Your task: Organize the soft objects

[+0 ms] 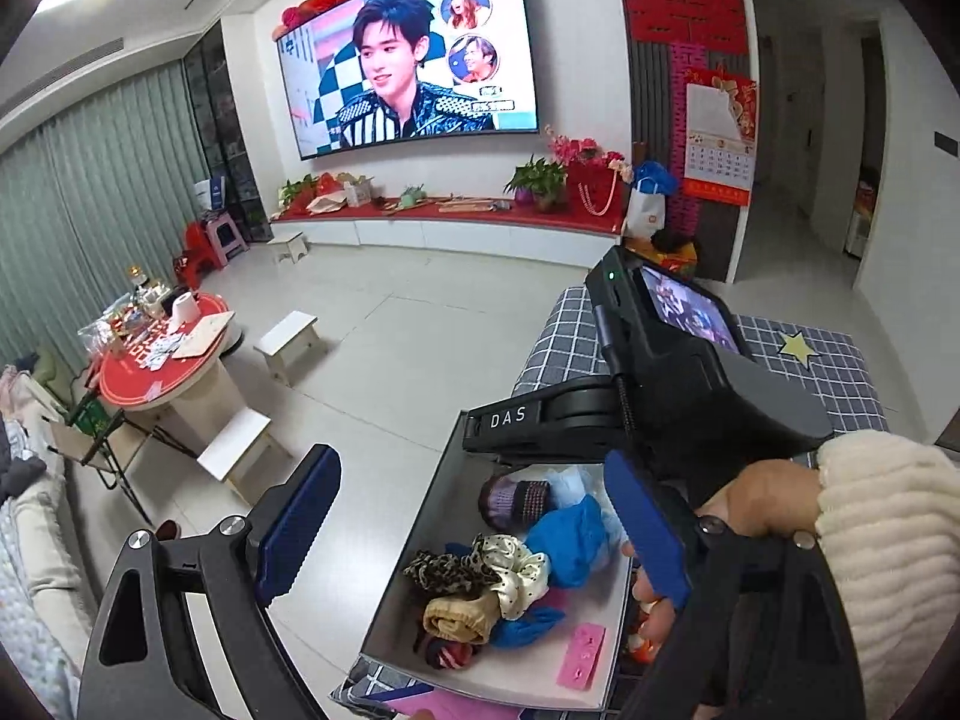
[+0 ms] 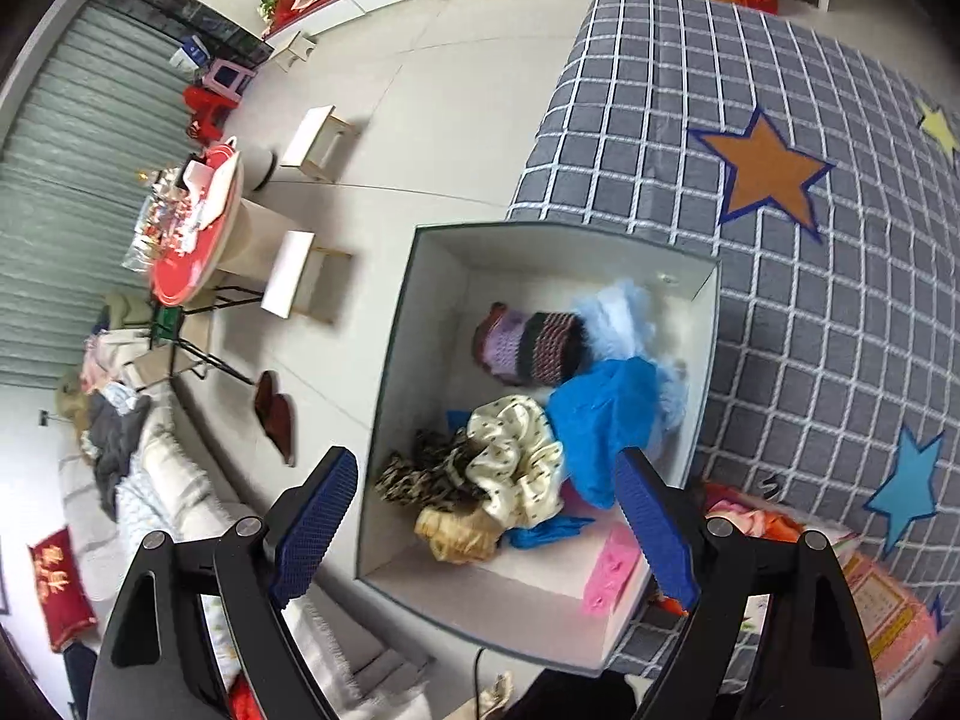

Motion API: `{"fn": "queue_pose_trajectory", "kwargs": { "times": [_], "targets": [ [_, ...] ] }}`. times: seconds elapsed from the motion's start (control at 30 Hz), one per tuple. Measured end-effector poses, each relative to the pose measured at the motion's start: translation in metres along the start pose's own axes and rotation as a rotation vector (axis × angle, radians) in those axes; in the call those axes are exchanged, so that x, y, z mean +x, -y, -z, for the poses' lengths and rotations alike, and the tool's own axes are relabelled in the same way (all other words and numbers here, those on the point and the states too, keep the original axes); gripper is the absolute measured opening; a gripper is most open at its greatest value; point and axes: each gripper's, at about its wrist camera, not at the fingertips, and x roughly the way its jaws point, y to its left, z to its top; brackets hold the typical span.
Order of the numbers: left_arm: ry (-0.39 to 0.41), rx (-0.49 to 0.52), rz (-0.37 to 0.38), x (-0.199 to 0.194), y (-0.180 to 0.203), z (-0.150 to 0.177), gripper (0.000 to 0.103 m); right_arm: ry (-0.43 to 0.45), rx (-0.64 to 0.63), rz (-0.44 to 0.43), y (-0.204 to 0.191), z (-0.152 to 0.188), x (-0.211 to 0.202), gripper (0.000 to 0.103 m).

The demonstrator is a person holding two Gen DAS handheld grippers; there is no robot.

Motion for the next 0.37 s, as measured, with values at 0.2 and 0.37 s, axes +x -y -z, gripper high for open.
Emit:
{"fn": "queue_pose_trajectory", "kwargs": {
  "times": [0.2, 0.37],
  "targets": [
    [0.023, -0.023, 0.000, -0.0042, 0.0022, 0.0054, 0.092, -0.033, 0.002, -0.066, 0.0048, 0.0082, 0.0030, 0.088],
    [0.022, -0.048, -0.009, -0.0011, -0.0019, 0.0016, 0.103, -0.029, 0.024, -0.096, 0.0068, 0.0097, -0.0007, 0.088]
  ]
}}
